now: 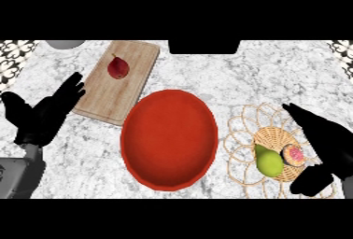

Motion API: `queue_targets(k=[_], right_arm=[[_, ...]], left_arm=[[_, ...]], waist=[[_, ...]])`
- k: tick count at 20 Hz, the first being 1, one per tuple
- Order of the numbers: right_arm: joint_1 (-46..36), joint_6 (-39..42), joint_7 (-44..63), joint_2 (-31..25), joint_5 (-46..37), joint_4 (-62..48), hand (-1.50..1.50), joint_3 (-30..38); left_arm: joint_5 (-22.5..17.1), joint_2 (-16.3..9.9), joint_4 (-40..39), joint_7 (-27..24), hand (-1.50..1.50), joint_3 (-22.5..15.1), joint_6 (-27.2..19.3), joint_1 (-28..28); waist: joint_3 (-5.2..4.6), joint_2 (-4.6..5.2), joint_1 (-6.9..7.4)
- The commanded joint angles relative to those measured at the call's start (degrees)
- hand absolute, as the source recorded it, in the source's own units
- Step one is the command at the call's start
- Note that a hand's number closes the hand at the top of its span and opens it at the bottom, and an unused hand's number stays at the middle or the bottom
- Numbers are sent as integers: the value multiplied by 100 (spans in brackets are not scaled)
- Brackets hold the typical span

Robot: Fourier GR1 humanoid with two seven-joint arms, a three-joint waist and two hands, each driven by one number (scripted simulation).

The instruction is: Pick the cupcake from the placemat and place it in the bowl

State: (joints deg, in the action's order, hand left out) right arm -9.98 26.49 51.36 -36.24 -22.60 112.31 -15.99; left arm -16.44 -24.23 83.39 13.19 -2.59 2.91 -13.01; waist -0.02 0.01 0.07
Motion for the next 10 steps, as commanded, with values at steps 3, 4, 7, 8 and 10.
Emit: queue_targets(k=[3,4,7,8,10], right_arm=[[-4,235,-325,234,-420,-611,-150,271],[-206,358,-119,388,-439,-611,-150,273],[156,240,-342,646,-781,-610,-150,126],[227,461,-209,624,-761,-384,-150,246],[-385,583,-323,847,-738,-1073,-150,386]], left_arm=[[204,221,281,-10,0,117,14,336],[0,-36,87,259,0,328,379,-37],[446,463,75,-29,0,123,14,191],[245,261,-96,58,0,384,355,53],[399,346,-113,-31,0,392,289,74]], waist=[[2,-4,5],[2,-1,-2],[2,-3,-10],[1,-4,-18],[1,1,7]])
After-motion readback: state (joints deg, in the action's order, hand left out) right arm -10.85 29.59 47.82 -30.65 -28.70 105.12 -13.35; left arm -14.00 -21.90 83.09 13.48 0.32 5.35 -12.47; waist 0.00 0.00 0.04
